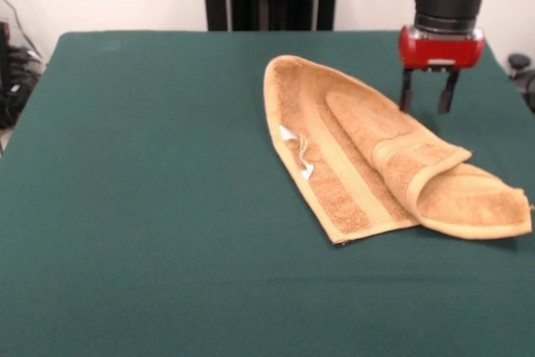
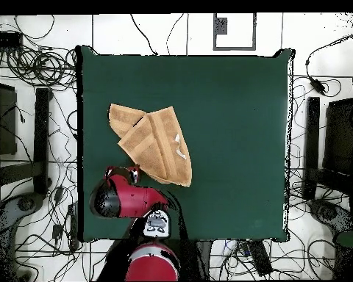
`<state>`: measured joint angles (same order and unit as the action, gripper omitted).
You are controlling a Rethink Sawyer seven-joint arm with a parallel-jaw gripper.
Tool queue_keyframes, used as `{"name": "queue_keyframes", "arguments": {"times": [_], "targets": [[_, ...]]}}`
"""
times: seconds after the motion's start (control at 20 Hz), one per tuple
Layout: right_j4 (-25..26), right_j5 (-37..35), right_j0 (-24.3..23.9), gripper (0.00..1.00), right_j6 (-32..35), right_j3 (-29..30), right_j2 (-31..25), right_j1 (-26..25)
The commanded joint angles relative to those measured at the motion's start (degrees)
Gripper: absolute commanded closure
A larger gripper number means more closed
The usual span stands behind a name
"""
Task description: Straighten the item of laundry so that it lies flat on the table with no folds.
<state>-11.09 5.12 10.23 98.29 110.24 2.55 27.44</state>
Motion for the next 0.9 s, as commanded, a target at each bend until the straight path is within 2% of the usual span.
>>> {"name": "queue_keyframes", "arguments": {"times": [0.05,0.5,0.9], "targets": [[1.4,0.8,0.9,0.00,9.4,1.5,-0.2,-7.4],[6.4,6.3,-3.9,0.00,9.8,0.5,-2.2,-10.4],[9.1,4.1,-6.1,0.00,11.5,4.0,-4.7,-5.4]]}}
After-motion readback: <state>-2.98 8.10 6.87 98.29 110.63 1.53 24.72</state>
